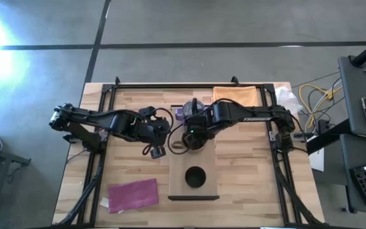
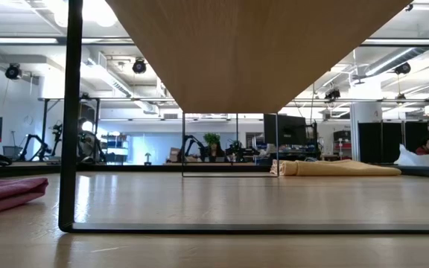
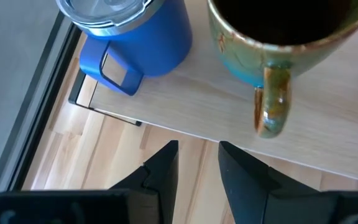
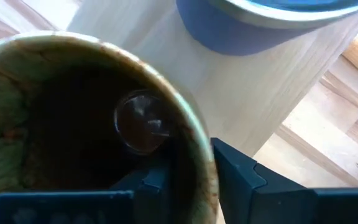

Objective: Stack small to large cups/mugs on shelf
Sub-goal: Put the green mug on the shelf

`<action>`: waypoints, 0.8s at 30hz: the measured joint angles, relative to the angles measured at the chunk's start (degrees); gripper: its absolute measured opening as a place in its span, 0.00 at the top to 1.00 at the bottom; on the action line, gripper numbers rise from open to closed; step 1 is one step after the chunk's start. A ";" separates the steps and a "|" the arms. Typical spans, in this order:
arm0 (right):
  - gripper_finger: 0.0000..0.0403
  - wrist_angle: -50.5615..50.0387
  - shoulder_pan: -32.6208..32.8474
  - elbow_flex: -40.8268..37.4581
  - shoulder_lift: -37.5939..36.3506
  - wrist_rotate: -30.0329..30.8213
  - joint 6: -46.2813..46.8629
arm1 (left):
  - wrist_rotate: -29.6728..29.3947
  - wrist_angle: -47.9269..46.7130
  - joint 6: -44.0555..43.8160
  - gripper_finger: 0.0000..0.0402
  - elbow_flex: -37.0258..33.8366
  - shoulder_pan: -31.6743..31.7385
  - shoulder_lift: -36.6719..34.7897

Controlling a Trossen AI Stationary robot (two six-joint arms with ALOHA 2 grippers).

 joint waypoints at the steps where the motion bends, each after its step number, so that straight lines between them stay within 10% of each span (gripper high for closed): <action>1: 0.78 0.16 0.00 0.29 0.00 0.01 0.00 | 0.00 0.00 0.00 0.75 0.00 0.00 0.00; 24: 0.77 0.82 0.91 0.27 0.00 -2.82 -0.61 | -0.02 0.07 -0.07 0.75 0.00 0.00 -0.02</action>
